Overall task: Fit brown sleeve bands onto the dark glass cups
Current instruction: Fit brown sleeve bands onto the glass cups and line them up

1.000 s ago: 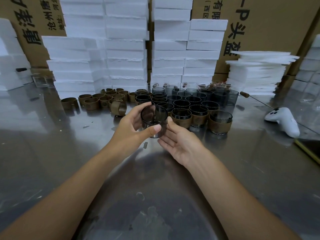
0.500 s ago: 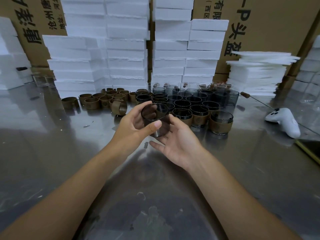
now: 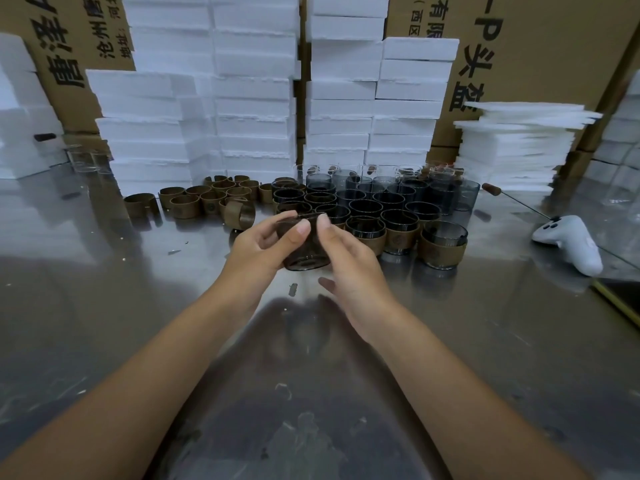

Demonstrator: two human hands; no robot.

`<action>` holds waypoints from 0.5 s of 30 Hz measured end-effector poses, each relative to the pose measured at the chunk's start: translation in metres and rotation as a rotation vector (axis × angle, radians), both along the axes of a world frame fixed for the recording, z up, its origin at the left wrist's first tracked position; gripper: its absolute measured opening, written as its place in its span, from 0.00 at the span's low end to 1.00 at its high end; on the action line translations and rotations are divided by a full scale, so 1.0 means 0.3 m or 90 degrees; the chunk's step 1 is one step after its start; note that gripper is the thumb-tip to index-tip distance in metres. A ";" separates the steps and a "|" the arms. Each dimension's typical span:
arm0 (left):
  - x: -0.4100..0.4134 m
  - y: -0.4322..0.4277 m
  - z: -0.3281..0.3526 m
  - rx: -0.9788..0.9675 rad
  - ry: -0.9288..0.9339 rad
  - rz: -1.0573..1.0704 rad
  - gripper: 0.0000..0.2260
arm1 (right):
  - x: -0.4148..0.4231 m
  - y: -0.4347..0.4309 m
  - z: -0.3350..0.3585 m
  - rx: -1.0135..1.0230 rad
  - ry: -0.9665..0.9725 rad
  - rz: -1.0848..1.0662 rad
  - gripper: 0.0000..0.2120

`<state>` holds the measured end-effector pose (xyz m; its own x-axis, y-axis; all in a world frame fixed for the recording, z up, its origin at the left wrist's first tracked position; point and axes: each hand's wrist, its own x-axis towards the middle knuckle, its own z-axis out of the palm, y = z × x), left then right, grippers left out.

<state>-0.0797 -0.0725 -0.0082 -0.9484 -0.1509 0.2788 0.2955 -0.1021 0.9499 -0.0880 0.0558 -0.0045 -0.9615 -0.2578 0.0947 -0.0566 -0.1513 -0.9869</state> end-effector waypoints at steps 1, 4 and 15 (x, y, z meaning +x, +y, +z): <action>0.002 0.000 0.001 0.010 -0.006 -0.020 0.27 | 0.004 -0.001 -0.001 0.003 0.037 -0.003 0.13; 0.008 0.002 0.002 0.031 -0.019 -0.083 0.21 | 0.012 0.001 -0.005 0.000 0.079 -0.013 0.05; 0.005 -0.002 0.002 0.110 -0.045 -0.149 0.18 | 0.003 0.013 -0.005 -0.013 0.058 -0.044 0.09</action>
<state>-0.0783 -0.0730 -0.0075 -0.9791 0.0340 0.2005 0.1792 -0.3223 0.9295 -0.0870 0.0598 -0.0060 -0.9643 -0.1882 0.1866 -0.1566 -0.1632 -0.9741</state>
